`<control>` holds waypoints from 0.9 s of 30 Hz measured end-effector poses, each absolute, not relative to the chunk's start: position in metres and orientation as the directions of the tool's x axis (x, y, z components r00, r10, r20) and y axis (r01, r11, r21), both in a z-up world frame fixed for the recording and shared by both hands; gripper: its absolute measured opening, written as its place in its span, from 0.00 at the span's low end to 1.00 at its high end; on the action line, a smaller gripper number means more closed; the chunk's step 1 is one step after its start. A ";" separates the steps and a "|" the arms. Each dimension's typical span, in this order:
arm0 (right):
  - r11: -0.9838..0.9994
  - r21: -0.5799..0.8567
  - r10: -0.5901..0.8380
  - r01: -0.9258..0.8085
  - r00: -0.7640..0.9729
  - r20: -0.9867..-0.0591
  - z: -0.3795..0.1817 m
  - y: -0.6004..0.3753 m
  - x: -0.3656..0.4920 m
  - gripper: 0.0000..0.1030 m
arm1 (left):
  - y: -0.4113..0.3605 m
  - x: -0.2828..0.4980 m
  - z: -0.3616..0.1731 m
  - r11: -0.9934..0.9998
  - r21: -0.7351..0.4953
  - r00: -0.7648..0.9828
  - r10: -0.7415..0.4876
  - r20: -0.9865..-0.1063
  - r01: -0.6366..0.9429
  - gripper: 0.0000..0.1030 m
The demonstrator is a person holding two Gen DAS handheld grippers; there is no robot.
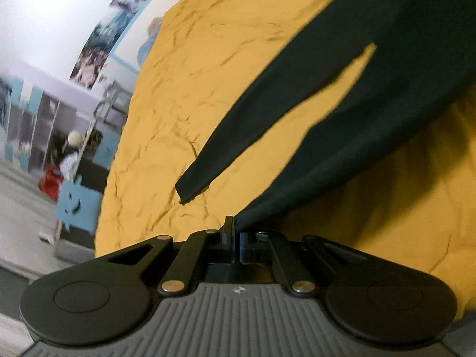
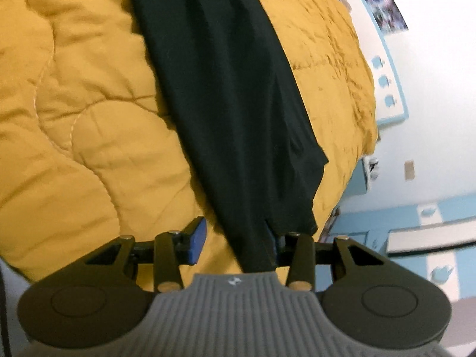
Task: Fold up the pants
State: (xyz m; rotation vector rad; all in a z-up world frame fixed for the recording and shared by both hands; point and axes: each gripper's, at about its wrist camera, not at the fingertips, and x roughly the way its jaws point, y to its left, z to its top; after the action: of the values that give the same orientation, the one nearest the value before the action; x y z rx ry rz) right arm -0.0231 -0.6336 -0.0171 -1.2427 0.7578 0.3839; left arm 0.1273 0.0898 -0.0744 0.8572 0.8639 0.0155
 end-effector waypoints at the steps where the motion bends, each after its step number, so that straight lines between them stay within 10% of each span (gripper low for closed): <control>1: 0.284 -0.707 -0.126 -0.647 0.706 -0.697 -0.020 -0.633 -0.022 0.28 | 0.089 0.126 -0.072 0.692 0.656 0.670 0.335 -0.662 0.303 0.02; 3: 0.266 -0.715 -0.127 -0.646 0.712 -0.691 -0.026 -0.631 -0.020 0.00 | 0.090 0.128 -0.066 0.726 0.629 0.665 0.328 -0.671 0.278 0.02; 17: 0.515 -0.761 -0.136 -0.394 0.839 -0.526 0.071 -0.616 0.056 0.00 | 0.102 0.208 -0.015 0.841 0.528 0.651 0.336 -0.681 0.119 0.02; 27: 0.603 -0.697 -0.155 -0.388 0.800 -0.580 0.069 -0.589 0.203 0.00 | 0.116 0.306 -0.033 0.876 0.480 0.558 0.379 -0.738 0.041 0.02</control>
State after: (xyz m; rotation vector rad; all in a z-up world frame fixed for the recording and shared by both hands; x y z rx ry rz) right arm 0.2026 -0.5888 0.0691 -0.9298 0.6519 0.1467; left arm 0.3064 0.1165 -0.0332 0.4804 0.9665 0.2084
